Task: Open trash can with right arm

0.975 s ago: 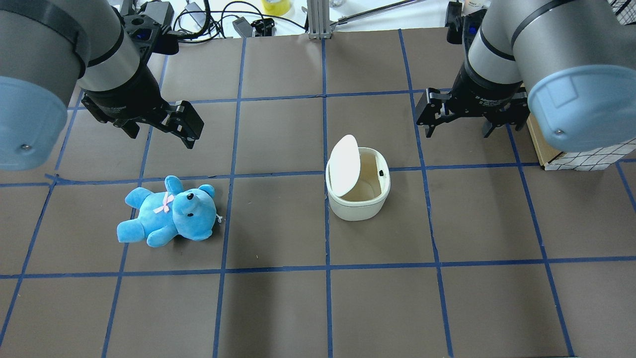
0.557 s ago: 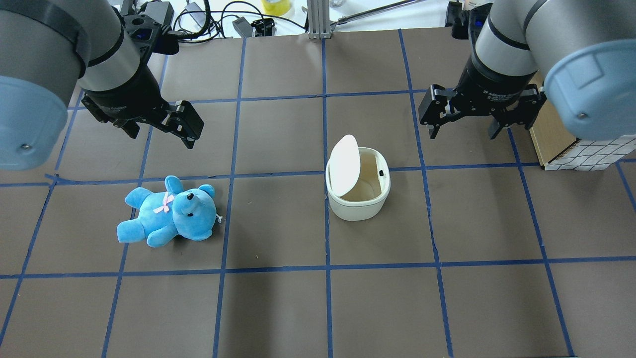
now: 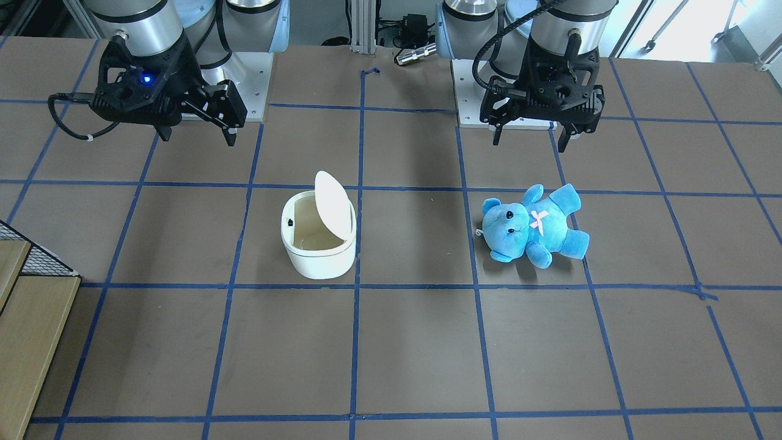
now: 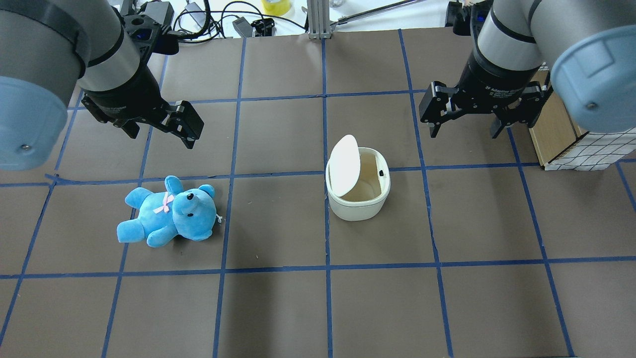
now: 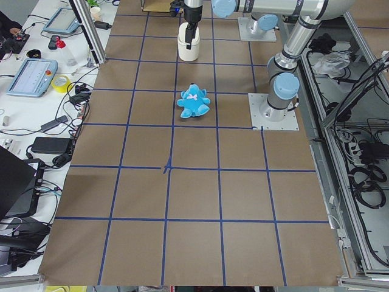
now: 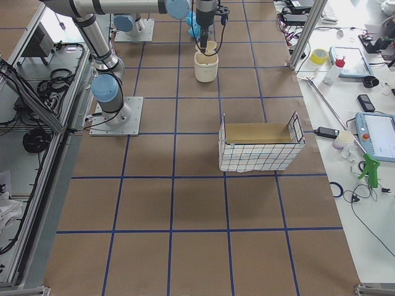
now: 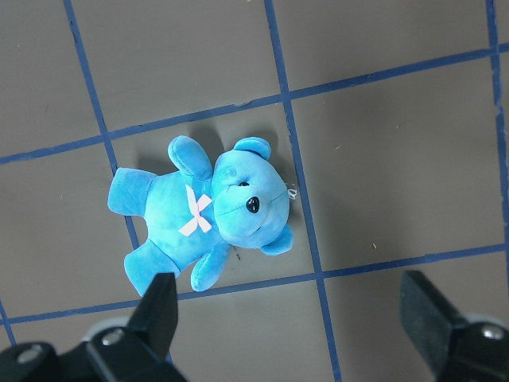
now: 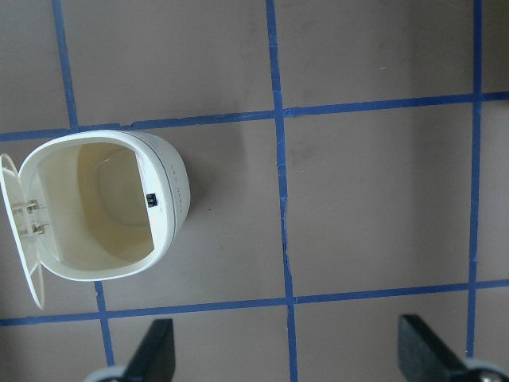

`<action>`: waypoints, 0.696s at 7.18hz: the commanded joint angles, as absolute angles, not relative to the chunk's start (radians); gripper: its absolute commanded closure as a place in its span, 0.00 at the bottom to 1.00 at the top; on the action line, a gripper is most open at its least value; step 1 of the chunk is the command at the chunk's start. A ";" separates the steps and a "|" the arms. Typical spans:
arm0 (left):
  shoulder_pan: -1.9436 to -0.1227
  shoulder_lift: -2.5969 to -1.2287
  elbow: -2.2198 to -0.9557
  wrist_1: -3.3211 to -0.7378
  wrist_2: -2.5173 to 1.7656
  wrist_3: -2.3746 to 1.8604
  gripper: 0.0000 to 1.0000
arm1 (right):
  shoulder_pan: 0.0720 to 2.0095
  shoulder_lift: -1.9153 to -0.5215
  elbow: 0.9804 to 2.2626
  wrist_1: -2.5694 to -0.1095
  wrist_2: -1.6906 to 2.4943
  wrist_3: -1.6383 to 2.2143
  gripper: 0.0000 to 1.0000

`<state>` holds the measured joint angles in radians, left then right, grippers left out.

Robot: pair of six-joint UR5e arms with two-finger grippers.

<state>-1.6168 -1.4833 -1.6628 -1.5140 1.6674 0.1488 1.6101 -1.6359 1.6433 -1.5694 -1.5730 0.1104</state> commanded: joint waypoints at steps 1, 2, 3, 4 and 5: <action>-1.617 -1.483 -1.663 -1.514 1.667 0.149 0.00 | 1.611 -1.634 1.643 -1.569 -1.583 0.110 0.00; -1.617 -1.483 -1.663 -1.514 1.667 0.149 0.00 | 1.611 -1.635 1.643 -1.571 -1.583 0.109 0.00; -1.617 -1.483 -1.663 -1.514 1.667 0.149 0.00 | 1.611 -1.635 1.643 -1.566 -1.583 0.110 0.00; -1.617 -1.483 -1.663 -1.514 1.667 0.149 0.00 | 1.611 -1.635 1.643 -1.569 -1.583 0.109 0.00; -1.617 -1.483 -1.663 -1.514 1.667 0.149 0.00 | 1.612 -1.635 1.643 -1.565 -1.582 0.109 0.00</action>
